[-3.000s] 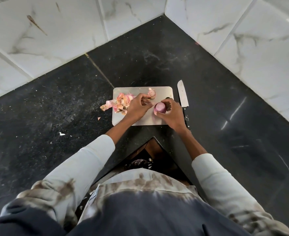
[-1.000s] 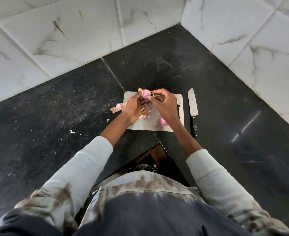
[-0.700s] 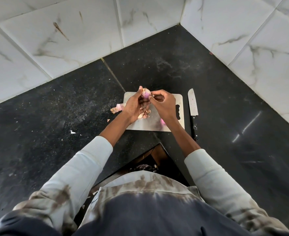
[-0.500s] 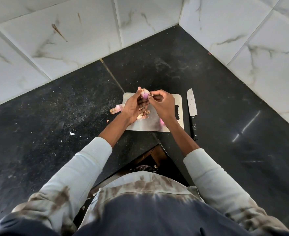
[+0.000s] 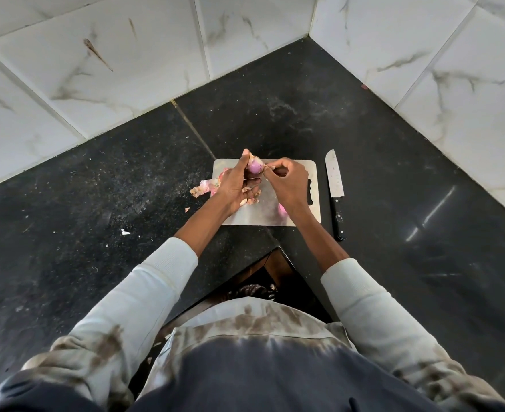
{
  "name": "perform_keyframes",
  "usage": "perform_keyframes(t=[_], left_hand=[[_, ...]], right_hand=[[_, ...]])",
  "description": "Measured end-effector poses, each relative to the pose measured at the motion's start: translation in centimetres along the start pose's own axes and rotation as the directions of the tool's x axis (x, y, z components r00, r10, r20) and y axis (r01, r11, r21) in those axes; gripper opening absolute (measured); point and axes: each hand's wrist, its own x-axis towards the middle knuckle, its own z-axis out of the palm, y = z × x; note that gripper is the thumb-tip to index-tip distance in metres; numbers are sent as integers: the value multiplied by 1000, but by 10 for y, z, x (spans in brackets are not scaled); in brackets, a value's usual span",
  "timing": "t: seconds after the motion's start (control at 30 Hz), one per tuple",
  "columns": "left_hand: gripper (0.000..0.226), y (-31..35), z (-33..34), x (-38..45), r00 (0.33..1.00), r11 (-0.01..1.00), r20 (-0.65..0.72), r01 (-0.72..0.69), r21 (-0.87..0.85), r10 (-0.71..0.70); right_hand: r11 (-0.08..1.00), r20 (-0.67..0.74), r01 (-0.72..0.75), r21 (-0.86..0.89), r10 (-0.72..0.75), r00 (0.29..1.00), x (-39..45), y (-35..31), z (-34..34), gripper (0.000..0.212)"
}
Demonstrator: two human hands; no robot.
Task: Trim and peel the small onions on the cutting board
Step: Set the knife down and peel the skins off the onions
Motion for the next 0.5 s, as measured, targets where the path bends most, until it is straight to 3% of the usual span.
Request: perform_keyframes(t=[0.23,0.33,0.5], left_hand=[[36,-5,0,8,973,967,-128,-168,189,194],[43,-5,-5,5,975,964,-94,-179,196,200],[35,-8,-17,2,976,960,45,-217,175,213]], right_hand=[[997,0,-67,34,67,998,-8,-1,2,14],[995,-24,-101,24,101,995,-7,-1,4,15],[994,-26,-100,46,102,994,-3,-3,1,13]])
